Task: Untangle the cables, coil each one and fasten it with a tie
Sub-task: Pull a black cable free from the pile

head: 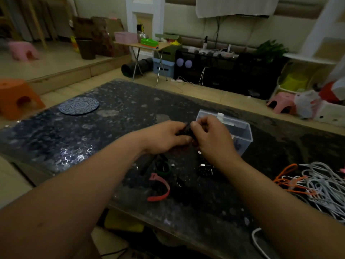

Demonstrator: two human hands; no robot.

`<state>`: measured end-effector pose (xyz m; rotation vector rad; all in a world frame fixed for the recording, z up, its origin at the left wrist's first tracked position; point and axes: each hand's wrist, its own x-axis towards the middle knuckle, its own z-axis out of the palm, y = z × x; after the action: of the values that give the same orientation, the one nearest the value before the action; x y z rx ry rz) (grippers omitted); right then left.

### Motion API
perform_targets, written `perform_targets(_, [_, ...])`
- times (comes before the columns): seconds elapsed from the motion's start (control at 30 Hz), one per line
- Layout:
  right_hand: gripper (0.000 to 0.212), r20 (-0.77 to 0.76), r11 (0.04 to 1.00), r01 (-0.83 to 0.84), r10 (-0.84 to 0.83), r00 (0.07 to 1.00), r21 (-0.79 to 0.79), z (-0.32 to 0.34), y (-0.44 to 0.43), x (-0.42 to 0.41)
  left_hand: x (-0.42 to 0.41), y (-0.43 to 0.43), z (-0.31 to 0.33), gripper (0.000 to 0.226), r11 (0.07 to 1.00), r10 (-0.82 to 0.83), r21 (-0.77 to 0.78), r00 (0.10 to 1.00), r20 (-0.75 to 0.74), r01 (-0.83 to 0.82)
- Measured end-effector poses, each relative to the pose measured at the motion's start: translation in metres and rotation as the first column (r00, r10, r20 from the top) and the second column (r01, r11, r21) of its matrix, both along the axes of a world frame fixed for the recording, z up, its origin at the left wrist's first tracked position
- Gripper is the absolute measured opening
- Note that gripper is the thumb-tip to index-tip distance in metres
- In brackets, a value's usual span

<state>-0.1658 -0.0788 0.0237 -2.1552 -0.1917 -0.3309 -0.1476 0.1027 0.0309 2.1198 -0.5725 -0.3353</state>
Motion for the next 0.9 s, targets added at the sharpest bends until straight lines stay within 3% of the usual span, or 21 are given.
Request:
perform_targets(0.1, [0.015,0.021,0.999,-0.037,0.037,0.999,0.001,-0.001,0.025,0.015,0.006,0.022,-0.003,0.018,0.997,0.070,0.044,0.997,0.013,-0.071])
perform_targets(0.23, [0.030,-0.147,0.976,-0.042,0.075,0.986,0.215,-0.009,0.042,0.021,0.018,0.040,-0.007,0.031,0.978,0.205,0.024,0.975,0.084,-0.208])
perform_targets(0.27, [0.029,-0.182,0.989,-0.051,0.077,0.980,0.140,-0.014,0.041,0.021,0.021,0.044,-0.008,0.034,0.971,0.239,-0.025,0.969,0.058,-0.237])
perform_targets(0.3, [0.023,-0.194,0.996,-0.082,0.074,0.978,-0.031,-0.022,0.038,0.021,0.023,0.046,-0.010,0.034,0.965,0.255,-0.072,0.967,0.019,-0.253])
perform_targets(0.37, [0.007,-0.251,0.904,-0.184,0.089,0.964,-0.385,-0.042,0.029,0.019,0.024,0.047,-0.013,0.031,0.957,0.251,-0.133,0.966,-0.054,-0.256])
perform_targets(0.43, [0.013,-0.324,0.796,-0.276,0.107,0.940,-0.539,-0.057,0.021,0.015,0.026,0.047,-0.015,0.031,0.944,0.271,-0.173,0.960,-0.073,-0.280])
perform_targets(0.6, [0.013,-0.334,0.748,-0.310,0.125,0.934,-0.587,-0.064,0.018,0.012,0.033,0.056,-0.010,0.031,0.867,0.375,-0.327,0.924,-0.072,-0.377])
perform_targets(0.8, [0.009,-0.250,0.690,-0.318,0.201,0.947,-0.650,-0.072,0.020,0.018,0.028,0.042,-0.016,0.031,0.909,0.339,-0.238,0.939,-0.050,-0.341])
perform_targets(0.9, [0.012,-0.254,0.721,-0.307,0.186,0.949,-0.621,-0.073,0.020,0.017,0.023,0.029,-0.020,0.028,0.946,0.290,-0.138,0.956,-0.038,-0.293])
